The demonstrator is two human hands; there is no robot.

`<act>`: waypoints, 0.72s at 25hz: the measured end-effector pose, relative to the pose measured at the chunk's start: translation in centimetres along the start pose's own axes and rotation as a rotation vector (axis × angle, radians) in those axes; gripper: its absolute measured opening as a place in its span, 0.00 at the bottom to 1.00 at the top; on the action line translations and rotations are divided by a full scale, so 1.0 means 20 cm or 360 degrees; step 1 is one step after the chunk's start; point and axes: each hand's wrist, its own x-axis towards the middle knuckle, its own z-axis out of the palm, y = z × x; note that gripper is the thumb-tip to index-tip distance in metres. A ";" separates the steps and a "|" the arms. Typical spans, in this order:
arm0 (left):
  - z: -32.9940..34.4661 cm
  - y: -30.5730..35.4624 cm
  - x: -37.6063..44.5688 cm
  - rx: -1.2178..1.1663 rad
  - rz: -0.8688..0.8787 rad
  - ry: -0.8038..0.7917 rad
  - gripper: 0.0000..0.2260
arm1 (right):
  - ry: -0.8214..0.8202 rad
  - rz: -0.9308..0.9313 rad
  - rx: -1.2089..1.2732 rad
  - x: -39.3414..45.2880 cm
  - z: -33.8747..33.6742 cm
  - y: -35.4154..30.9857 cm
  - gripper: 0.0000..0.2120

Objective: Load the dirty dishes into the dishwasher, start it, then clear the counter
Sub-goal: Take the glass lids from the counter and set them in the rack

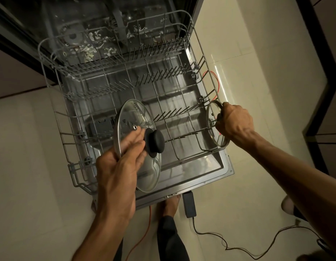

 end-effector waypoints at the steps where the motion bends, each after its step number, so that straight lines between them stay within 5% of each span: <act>1: 0.00 0.00 0.00 -0.0003 -0.0003 0.0004 0.13 | 0.0007 -0.0001 0.0000 0.01 -0.01 -0.01 0.09; 18: -0.01 -0.03 0.00 -0.0066 -0.0034 0.0010 0.14 | 0.0106 -0.0053 -0.0056 0.22 -0.04 -0.15 0.10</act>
